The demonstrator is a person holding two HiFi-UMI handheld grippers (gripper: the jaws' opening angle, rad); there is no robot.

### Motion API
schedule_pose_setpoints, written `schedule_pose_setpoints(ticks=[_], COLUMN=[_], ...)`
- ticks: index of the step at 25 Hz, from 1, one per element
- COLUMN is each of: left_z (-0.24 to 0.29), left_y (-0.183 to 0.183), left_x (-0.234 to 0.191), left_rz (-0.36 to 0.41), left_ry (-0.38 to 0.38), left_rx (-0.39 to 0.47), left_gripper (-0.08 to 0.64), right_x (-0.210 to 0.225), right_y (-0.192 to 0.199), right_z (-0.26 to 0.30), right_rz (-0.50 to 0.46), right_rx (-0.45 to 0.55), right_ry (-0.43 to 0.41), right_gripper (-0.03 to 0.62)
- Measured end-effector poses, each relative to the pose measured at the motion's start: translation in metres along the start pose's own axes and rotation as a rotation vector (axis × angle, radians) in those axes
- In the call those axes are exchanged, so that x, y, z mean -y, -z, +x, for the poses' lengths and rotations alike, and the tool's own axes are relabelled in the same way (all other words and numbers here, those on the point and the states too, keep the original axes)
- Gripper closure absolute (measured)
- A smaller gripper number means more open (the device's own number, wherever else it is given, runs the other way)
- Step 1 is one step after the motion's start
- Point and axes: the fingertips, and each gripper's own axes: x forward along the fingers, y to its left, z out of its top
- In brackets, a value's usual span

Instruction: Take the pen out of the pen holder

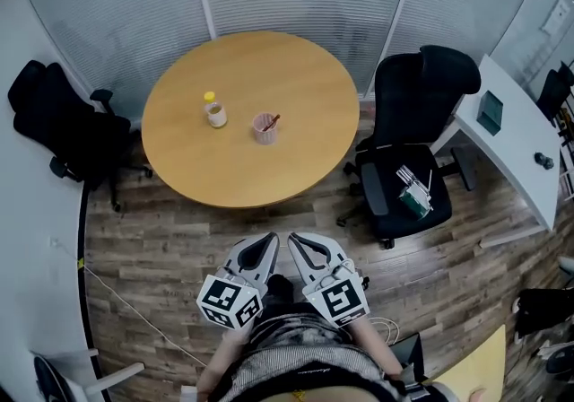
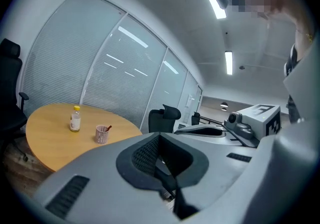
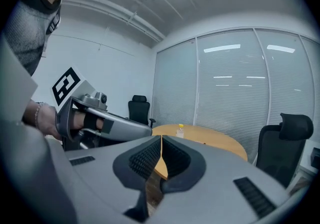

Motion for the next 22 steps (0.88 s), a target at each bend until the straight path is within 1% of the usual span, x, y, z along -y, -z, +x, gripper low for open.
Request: schedule_pose_setpoints(ticks=[3,6,11,14,18,22], left_z=[0.009,0.016,0.023,0.026,0.026,0.026], left_y=[-0.009,-0.014,-0.018,-0.02,-0.025,-0.023], left_x=[-0.019,-0.037,-0.061,-0.071,-0.086,-0.094], left_rz=[-0.004,-0.006,-0.01,-0.007,0.0,0.0], left_ry=[0.002,0.009,0.031,0.051,0.062,0.072], left_rx=[-0.005,-0.01,-0.023,-0.029,-0.032,-0.045], left_gripper=[0.555,0.555,0.555,0.555,0.555,0.555], right_x=[0.01,0.016,0.018,0.02,0.021,0.022], right_y=[-0.005,-0.012,-0.012,-0.009,-0.013,-0.01], right_z=[0.022,0.041,0.068,0.082,0.097,0.106], right_rz=[-0.035,-0.009,-0.012,-0.049,-0.008,0.006], right_rx=[-0.014,-0.008,-0.026,-0.043,-0.033,-0.039], right_ry=[0.0,0.015,0.02,0.02,0.05,0.071], right_gripper=[0.569,0.569,0.569,0.569,0.569,0.569])
